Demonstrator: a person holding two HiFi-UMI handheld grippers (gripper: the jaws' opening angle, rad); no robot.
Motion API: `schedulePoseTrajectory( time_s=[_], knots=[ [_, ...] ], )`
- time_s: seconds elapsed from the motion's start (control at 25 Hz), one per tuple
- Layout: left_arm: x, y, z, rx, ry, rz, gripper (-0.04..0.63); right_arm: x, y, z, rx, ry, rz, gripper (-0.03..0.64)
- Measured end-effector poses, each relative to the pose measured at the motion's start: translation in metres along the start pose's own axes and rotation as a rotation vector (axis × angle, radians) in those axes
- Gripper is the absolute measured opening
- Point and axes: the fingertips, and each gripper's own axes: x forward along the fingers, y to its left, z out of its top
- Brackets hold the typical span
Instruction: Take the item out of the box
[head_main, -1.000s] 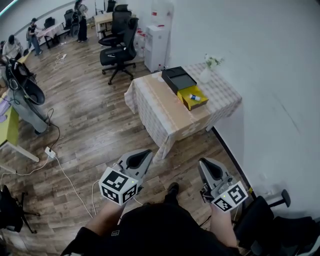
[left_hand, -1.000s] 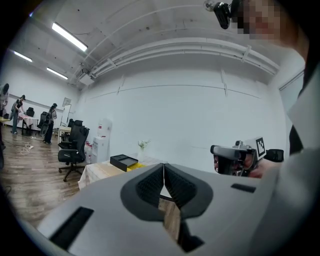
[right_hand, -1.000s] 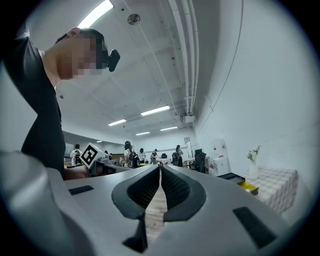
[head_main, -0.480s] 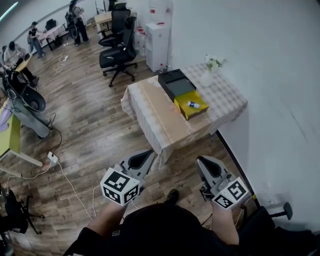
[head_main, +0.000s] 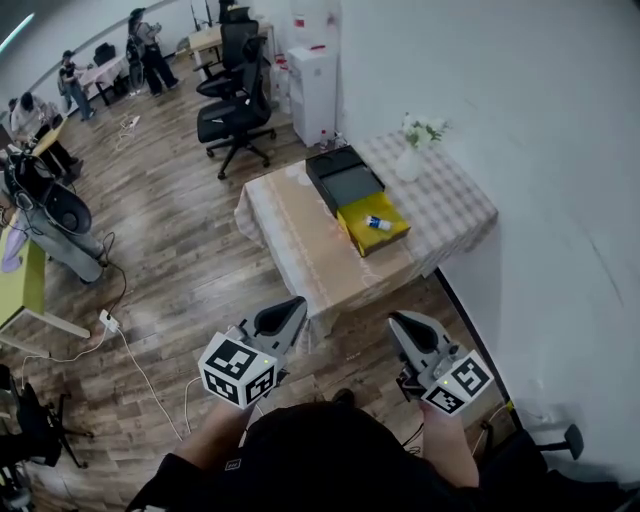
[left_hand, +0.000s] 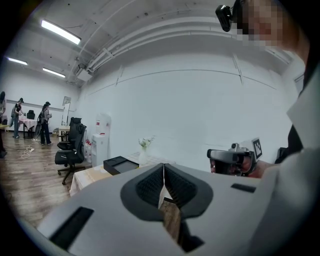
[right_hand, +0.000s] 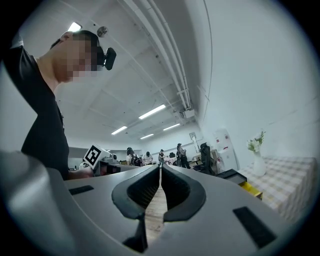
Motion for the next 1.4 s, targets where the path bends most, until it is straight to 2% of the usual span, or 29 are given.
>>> schedulePoseTrajectory(
  time_s=[0.24,0.68,1.0,1.4],
  knots=[
    [0.032,0.003,0.002,-0.033,-0.004,0.019,0.015,-0.01,-0.022,0.01,-0.004,0.019,0.014,0.038],
    [0.087,-0.006,-0.001,-0.043,0.02,-0.037,0.015,-0.016,-0.072,-0.004,0.055,0.065,-0.017,0.038],
    [0.117,0.057,-0.005,-0.074,0.018,-0.043,0.015,0.033,-0.109,-0.021,0.077,0.098,-0.039,0.038],
    [0.168,0.162,0.032,-0.06,0.0,-0.095,0.015,0.152,-0.162,-0.006,0.061,0.11,-0.043,0.038]
  ],
)
